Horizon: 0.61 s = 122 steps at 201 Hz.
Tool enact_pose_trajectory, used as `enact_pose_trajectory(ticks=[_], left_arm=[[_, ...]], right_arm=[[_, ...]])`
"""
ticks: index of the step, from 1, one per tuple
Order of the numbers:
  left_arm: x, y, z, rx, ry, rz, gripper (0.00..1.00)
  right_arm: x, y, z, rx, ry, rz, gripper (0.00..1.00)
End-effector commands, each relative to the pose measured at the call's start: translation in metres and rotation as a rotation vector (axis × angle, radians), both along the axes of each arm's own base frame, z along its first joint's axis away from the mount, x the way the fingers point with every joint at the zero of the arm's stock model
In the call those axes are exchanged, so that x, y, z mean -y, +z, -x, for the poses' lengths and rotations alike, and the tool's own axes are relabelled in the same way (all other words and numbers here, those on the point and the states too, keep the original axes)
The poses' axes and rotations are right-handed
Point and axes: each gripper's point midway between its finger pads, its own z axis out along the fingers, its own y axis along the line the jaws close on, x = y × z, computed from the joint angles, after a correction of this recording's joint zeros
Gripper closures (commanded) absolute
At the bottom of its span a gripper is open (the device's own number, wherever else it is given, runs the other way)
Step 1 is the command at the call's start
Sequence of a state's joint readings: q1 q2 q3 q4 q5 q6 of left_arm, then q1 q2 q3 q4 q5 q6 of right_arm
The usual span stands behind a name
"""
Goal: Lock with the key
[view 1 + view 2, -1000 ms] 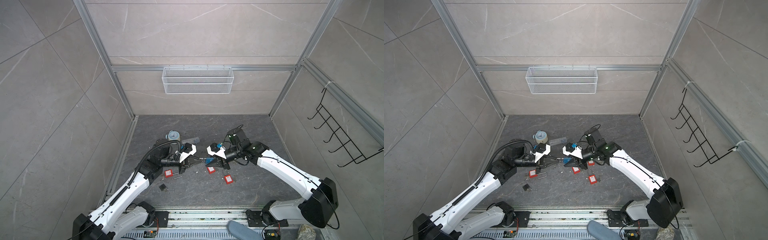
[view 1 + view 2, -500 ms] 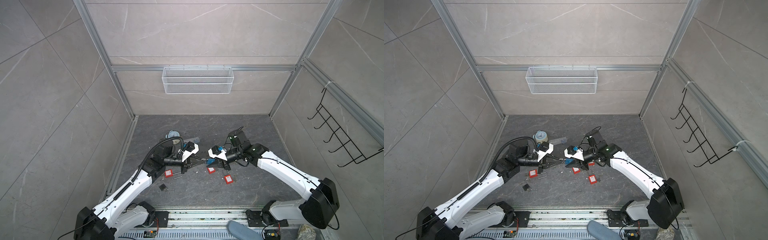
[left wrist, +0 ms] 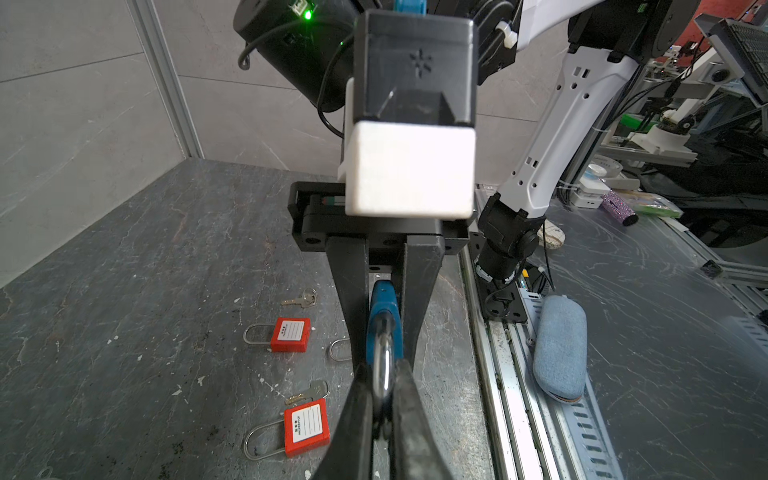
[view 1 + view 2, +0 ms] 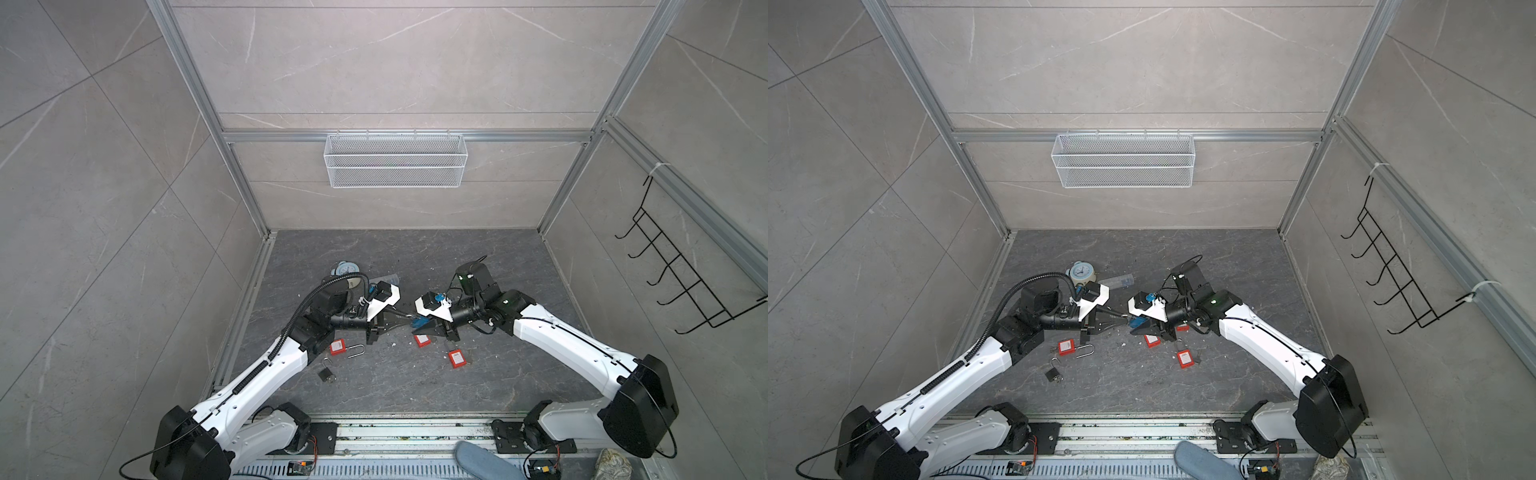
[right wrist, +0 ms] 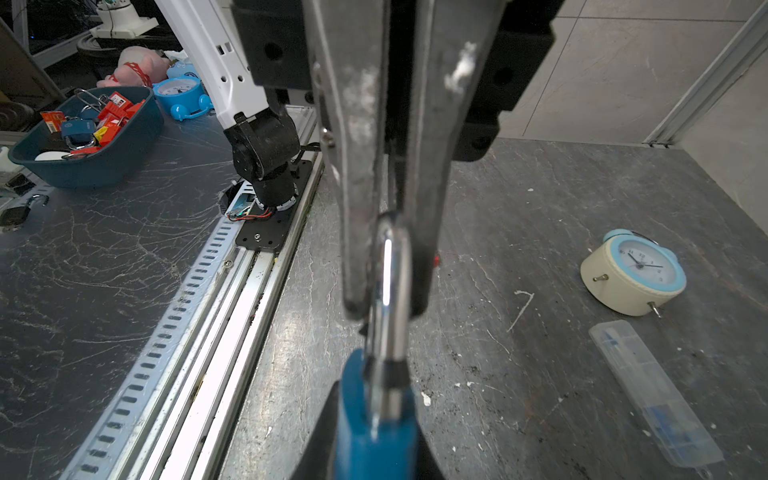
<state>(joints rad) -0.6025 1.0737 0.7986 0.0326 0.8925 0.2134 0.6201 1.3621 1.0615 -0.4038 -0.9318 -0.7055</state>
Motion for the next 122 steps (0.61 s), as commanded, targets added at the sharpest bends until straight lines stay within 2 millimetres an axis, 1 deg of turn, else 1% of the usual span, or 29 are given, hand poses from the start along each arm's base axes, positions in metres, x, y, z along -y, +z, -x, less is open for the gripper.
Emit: enact_pose_trajectory(ticks=[1,34,64,86,122], left_arm=[[0.009,-0.011,0.017,-0.007,-0.071,-0.011,1.00],[0.007,-0.025,0.018,-0.033,-0.065,-0.056,1.00],[0.011,-0.032,0.016,-0.026,-0.051,-0.075,1.00],[0.012,-0.038,0.016,-0.042,-0.049,-0.077,1.00],[0.013,-0.050,0.018,-0.080,-0.050,-0.086,1.00]], right_arm=[[-0.024,0.047,0.016,0.110,0.121,-0.176,1.00],[-0.027,0.052,0.011,0.095,0.106,-0.189,1.00],[-0.033,0.061,0.004,0.073,0.074,-0.229,1.00],[-0.033,0.069,0.003,0.073,0.062,-0.259,1.00],[-0.034,0.072,0.002,0.066,0.056,-0.272,1.00]])
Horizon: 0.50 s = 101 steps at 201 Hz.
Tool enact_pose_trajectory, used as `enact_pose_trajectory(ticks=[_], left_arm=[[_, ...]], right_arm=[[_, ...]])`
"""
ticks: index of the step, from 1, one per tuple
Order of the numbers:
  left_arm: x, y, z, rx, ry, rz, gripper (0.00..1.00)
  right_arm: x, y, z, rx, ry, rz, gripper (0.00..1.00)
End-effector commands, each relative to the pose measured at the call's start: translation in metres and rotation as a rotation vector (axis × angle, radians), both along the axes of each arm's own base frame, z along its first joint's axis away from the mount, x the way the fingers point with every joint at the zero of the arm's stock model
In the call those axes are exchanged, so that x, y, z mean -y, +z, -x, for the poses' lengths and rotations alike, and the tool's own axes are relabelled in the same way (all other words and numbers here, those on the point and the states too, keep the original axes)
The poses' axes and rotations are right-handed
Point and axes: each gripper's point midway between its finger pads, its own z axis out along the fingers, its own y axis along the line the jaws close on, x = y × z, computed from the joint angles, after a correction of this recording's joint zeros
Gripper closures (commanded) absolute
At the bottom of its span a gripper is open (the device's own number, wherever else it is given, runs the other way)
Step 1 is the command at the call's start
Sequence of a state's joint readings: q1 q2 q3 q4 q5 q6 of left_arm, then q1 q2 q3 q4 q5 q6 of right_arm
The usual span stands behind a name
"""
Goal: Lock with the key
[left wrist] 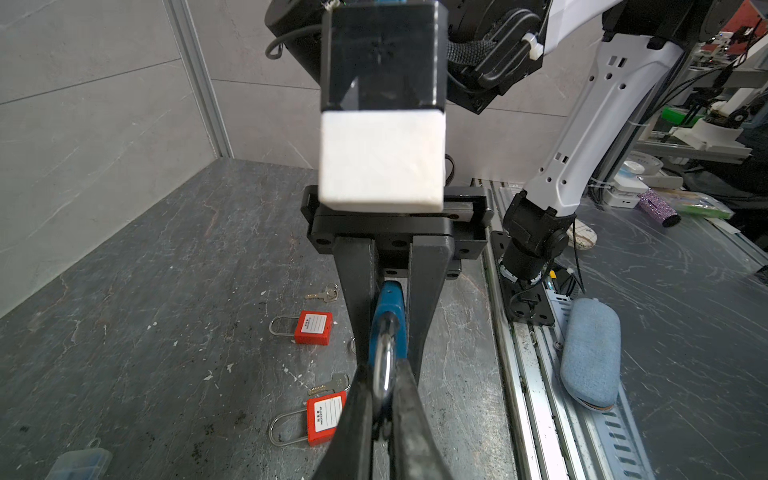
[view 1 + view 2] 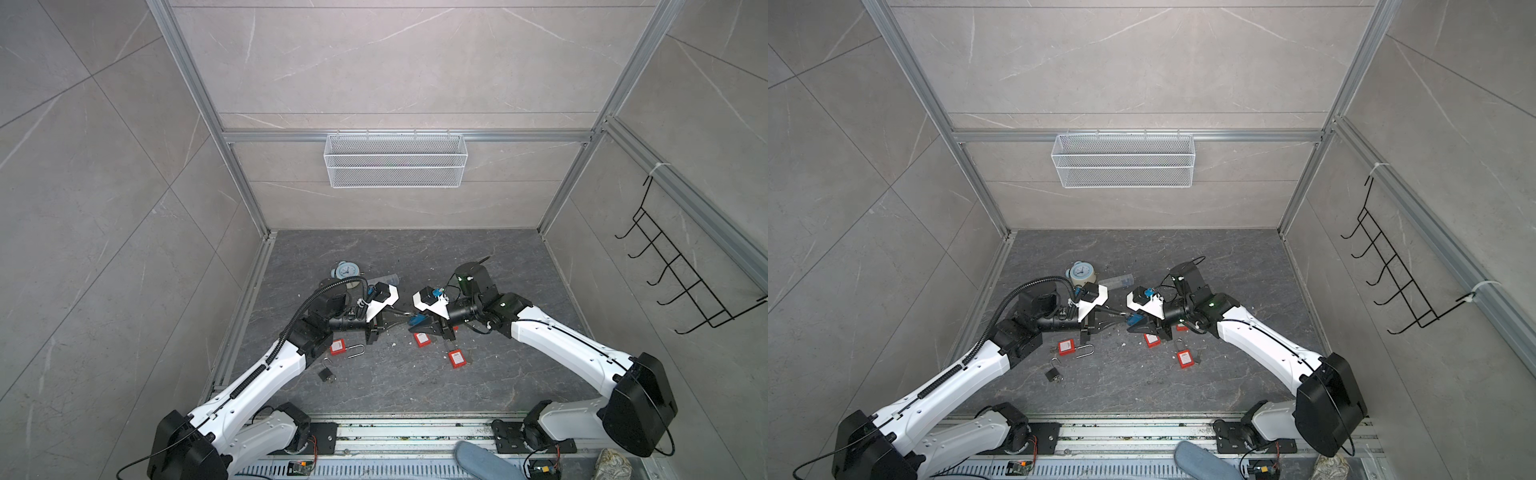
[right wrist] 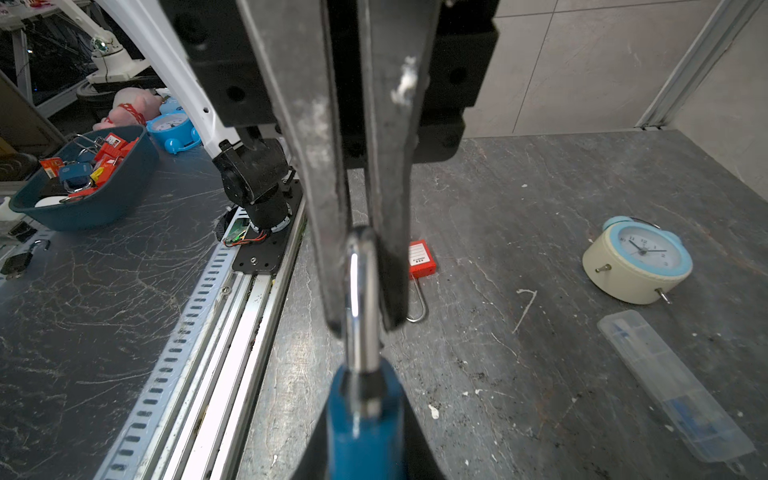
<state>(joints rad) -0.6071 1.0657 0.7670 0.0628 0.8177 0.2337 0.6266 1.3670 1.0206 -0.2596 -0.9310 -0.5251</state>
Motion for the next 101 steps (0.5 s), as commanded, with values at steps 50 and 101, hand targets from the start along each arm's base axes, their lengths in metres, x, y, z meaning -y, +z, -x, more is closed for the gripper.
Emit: enact_pose_trajectory(ticks=[50,101], left_arm=[[0.024,-0.054,0.025,-0.134,-0.094,-0.082,1.00],[0.028,-0.073,0.029,-0.157,-0.100,-0.103,1.00]], right_arm=[[-0.030,0.073,0.003,0.131,0.082,-0.227,1.00],[-0.032,0.081,-0.003,0.088,0.082,-0.237,1.00]])
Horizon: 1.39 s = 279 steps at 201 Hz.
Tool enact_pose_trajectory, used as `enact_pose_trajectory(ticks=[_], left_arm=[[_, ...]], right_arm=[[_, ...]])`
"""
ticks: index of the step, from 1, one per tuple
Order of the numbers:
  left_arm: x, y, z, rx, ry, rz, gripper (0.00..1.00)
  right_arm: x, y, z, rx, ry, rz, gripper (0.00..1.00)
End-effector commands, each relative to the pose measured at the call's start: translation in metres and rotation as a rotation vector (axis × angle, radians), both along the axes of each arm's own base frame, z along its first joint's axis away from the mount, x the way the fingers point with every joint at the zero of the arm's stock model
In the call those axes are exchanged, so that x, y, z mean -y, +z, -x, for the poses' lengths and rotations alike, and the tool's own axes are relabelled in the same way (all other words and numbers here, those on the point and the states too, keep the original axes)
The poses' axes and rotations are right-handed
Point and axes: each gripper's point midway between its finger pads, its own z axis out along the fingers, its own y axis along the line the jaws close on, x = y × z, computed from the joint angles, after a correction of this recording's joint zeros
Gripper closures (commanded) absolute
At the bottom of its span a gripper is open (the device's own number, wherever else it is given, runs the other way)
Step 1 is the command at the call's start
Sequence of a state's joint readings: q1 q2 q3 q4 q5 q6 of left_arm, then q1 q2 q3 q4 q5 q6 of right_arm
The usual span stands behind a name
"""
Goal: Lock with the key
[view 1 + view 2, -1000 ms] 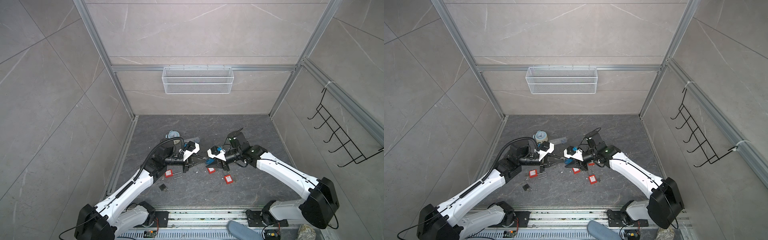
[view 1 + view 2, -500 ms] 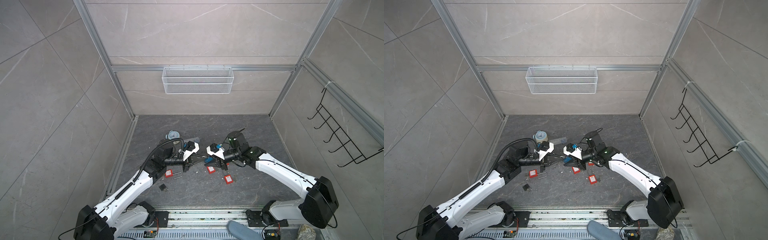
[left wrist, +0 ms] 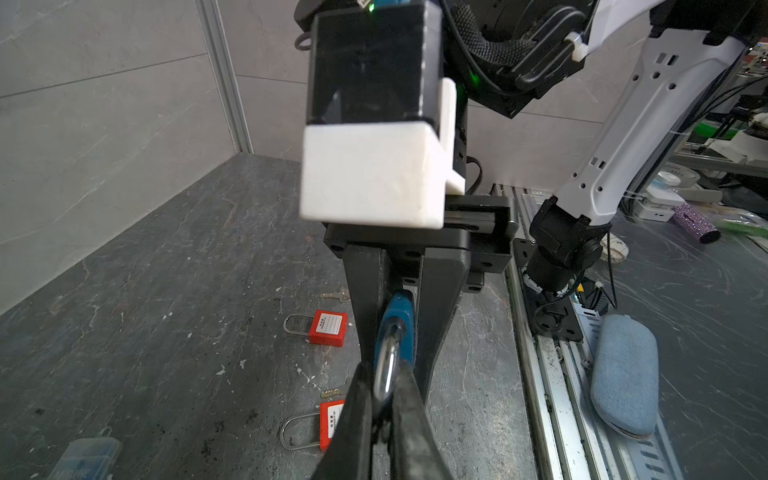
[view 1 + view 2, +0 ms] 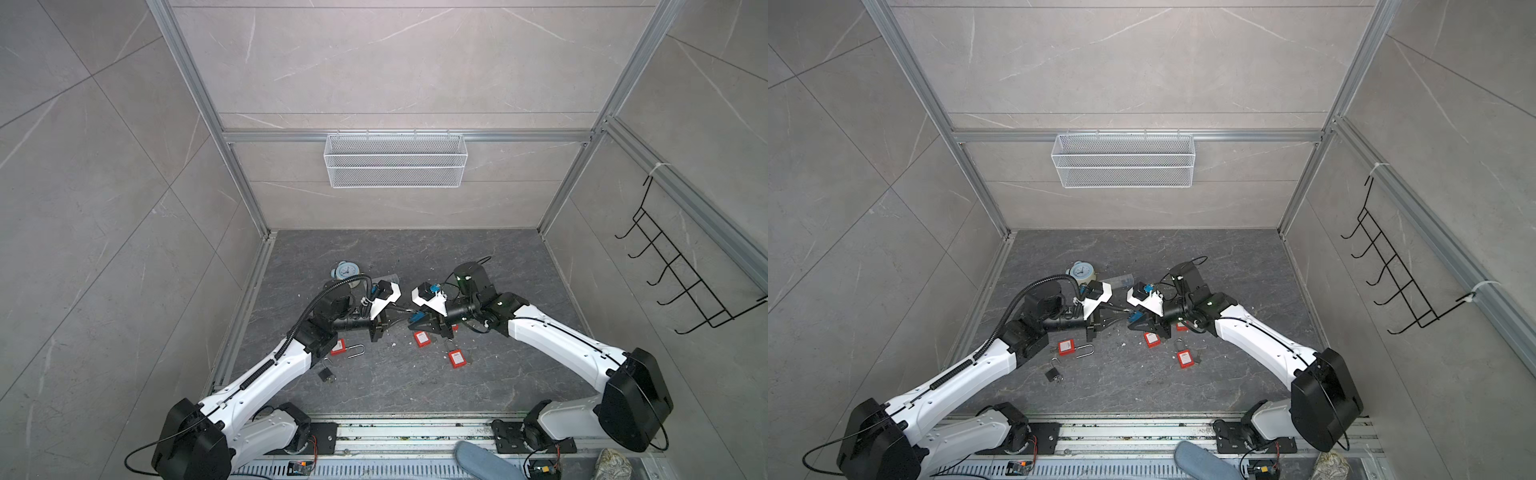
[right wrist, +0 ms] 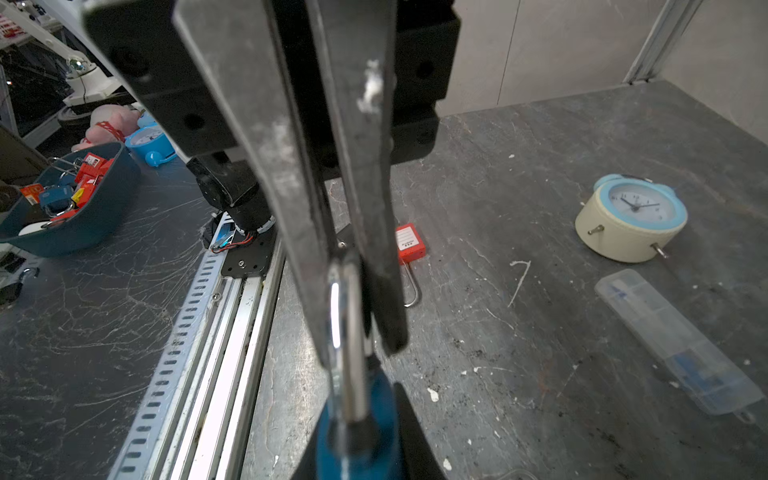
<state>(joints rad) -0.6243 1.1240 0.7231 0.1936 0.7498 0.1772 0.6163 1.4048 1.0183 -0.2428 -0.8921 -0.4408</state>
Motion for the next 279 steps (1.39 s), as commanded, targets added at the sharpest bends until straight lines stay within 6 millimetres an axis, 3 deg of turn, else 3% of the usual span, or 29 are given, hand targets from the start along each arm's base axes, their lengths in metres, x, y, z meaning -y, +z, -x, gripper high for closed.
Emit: enact_pose_trajectory(ticks=[1,75,148,185,212,226,235,255,279], left_arm=[[0.019,-0.057,0.046,-0.142,-0.161,-0.104,1.00],[0.026,-0.100,0.057,-0.207,-0.188,-0.153,1.00],[0.034,-0.117,0.070,-0.213,-0.250,-0.161,1.00],[0.033,-0.115,0.064,-0.209,-0.225,-0.157,1.00],[0.023,-0.098,0.044,-0.213,-0.157,-0.092,1.00],[0.012,-0.085,0.033,-0.202,-0.118,-0.061,1.00],[0.006,-0.077,0.029,-0.190,-0.105,-0.058,1.00],[-0.003,-0.058,0.020,-0.181,-0.085,-0.033,1.00],[-0.017,-0.042,0.007,-0.188,-0.048,0.017,1.00]], right_arm=[[-0.031,0.097,0.011,0.177,0.147,-0.279,1.00],[-0.031,0.107,0.003,0.155,0.172,-0.309,1.00],[-0.032,0.100,0.004,0.147,0.225,-0.279,1.00],[-0.029,0.095,0.001,0.144,0.230,-0.263,1.00],[-0.024,0.085,-0.005,0.150,0.180,-0.210,1.00],[-0.014,0.080,-0.006,0.163,0.153,-0.180,0.86],[-0.007,0.074,-0.007,0.169,0.127,-0.153,0.70],[0.010,0.060,-0.006,0.182,0.085,-0.092,0.50],[0.026,0.049,0.005,0.192,0.072,-0.039,0.46]])
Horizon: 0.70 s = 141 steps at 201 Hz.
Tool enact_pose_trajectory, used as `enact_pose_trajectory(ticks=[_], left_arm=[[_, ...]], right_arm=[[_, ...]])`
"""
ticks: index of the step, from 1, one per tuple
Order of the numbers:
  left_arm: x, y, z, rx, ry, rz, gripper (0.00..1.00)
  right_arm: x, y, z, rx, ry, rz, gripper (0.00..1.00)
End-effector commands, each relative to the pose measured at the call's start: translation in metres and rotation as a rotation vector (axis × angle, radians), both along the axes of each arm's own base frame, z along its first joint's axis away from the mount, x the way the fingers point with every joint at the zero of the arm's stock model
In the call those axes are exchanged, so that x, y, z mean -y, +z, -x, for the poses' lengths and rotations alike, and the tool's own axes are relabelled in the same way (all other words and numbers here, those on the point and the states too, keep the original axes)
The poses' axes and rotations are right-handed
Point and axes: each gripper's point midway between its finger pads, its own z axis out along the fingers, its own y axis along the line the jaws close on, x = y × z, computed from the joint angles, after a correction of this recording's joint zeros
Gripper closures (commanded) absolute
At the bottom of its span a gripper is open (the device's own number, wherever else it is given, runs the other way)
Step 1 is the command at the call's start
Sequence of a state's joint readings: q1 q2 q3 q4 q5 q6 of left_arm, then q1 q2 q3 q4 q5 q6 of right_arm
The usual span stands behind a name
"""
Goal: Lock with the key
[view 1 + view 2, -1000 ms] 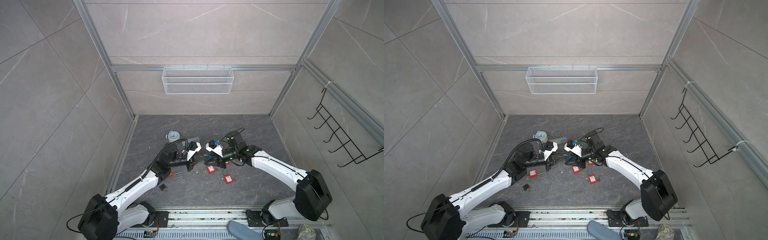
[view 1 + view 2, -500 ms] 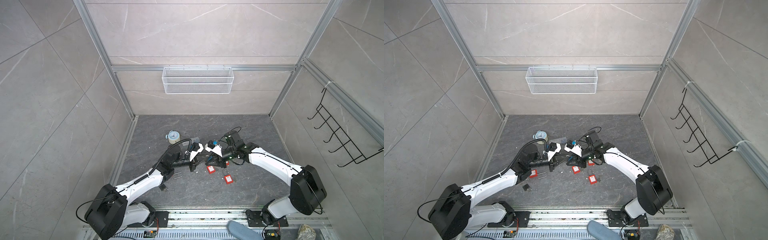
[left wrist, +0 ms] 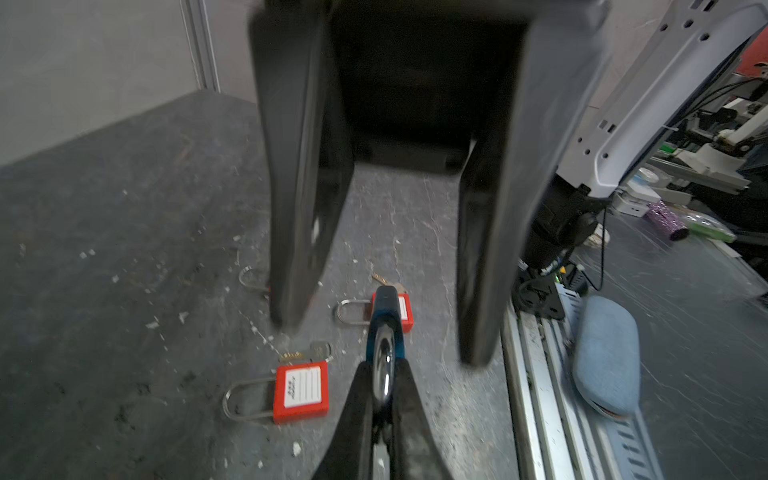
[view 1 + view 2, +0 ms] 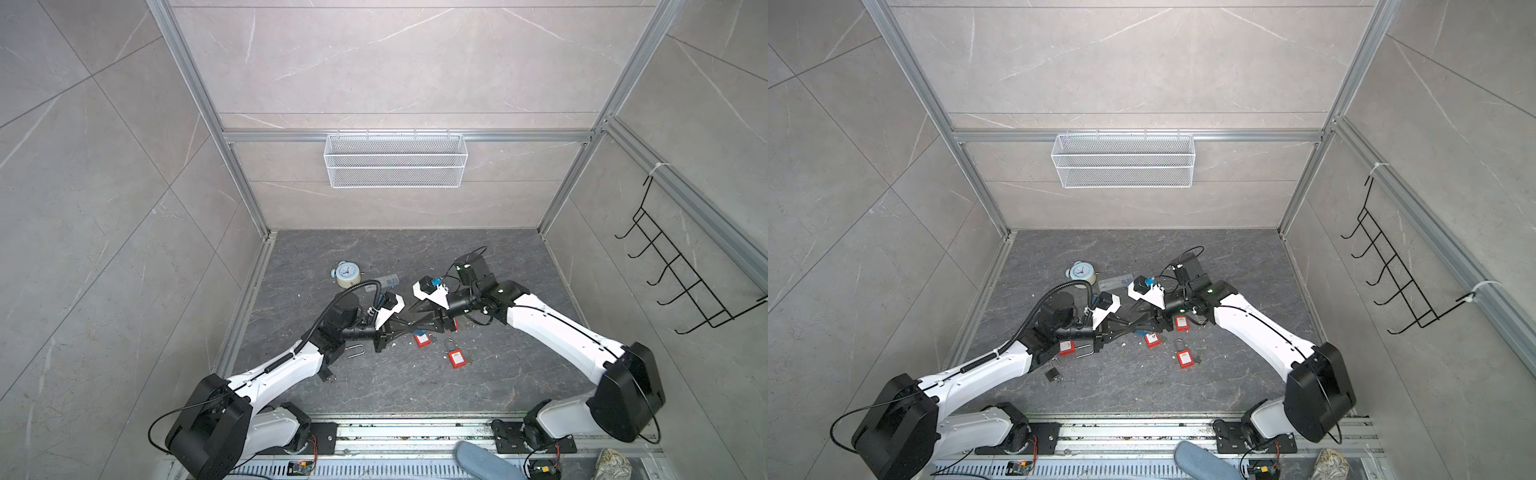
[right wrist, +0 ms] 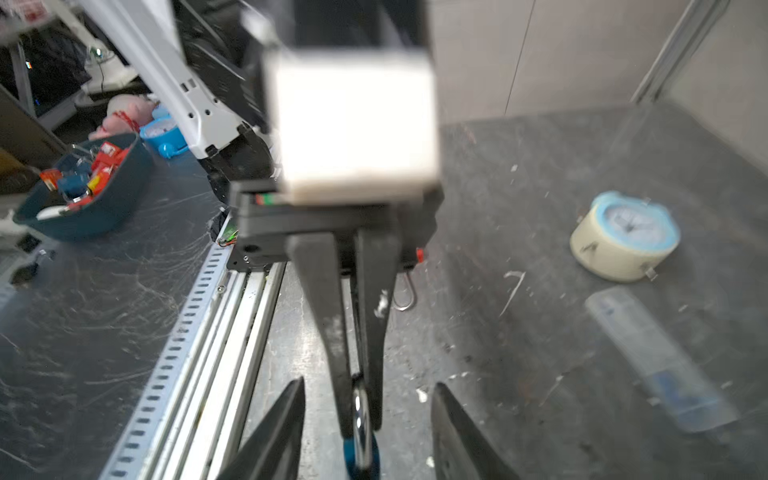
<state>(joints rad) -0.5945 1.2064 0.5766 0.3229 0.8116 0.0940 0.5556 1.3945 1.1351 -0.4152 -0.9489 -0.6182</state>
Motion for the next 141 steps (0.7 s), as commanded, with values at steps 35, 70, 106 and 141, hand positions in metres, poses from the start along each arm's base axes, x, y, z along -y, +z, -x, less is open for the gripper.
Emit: enact_pose_trajectory(ticks=[35,70,106,141], left_arm=[[-0.016,0.037,-0.001,0.004,-0.025,0.062,1.00],[-0.015,0.044,0.001,0.007,-0.041,0.079,1.00],[-0.014,0.049,0.007,-0.005,-0.076,0.090,1.00],[-0.013,0.052,0.011,-0.012,-0.097,0.092,1.00]], right_arm=[[0.035,0.003,0.028,0.014,0.000,0.057,0.47],[0.045,-0.039,0.035,-0.044,-0.038,0.137,0.57],[0.038,-0.051,0.030,-0.058,-0.027,0.108,0.63],[0.028,-0.058,0.029,-0.071,0.023,0.117,0.69]])
